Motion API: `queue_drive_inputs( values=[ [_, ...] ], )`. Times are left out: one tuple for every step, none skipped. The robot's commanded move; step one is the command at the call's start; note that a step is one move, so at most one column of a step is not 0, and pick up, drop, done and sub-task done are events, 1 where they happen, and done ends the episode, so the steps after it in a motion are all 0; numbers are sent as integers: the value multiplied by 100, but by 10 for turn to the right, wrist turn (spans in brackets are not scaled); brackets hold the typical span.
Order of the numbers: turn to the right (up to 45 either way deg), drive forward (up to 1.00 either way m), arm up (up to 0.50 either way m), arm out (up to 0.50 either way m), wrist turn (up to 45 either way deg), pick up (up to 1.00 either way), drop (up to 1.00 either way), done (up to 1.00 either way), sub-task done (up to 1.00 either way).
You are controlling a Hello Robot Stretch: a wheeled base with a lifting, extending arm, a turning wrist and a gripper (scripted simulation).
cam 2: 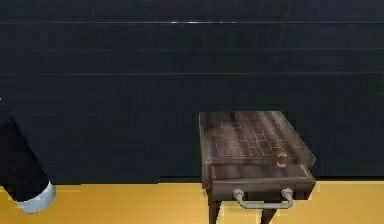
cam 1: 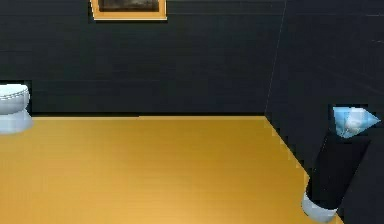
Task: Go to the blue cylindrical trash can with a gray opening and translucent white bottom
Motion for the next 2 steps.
queue_drive_inputs(
  values=[
    [120, 0, 0, 0, 0, 0, 0, 0, 0],
    [0, 80, 0, 0, 0, 0, 0, 0, 0]
  ],
)
